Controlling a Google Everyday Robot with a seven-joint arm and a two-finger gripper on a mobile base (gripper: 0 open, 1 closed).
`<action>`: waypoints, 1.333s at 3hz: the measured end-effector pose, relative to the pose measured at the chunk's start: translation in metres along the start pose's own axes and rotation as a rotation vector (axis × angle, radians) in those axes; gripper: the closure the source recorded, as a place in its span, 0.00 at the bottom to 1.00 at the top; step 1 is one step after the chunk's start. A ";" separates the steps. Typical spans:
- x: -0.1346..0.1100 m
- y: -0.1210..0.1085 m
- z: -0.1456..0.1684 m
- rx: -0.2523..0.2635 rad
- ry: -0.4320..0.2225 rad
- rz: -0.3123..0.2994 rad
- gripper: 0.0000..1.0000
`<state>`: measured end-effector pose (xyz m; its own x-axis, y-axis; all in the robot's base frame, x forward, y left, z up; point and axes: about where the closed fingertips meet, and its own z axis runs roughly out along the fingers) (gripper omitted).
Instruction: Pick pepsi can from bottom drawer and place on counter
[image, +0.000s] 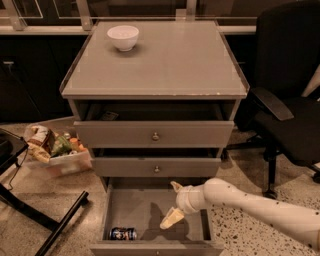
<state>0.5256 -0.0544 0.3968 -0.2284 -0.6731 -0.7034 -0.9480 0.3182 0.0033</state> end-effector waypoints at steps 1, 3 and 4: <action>-0.002 0.000 0.075 -0.027 -0.091 -0.097 0.00; 0.026 0.019 0.207 -0.105 -0.167 -0.158 0.00; 0.027 0.020 0.207 -0.102 -0.172 -0.157 0.00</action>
Offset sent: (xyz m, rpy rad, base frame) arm 0.0295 0.1523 -0.1805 0.1942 -0.1073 0.2358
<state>0.5465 0.0722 0.2311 -0.0439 -0.5830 -0.8113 -0.9884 0.1435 -0.0496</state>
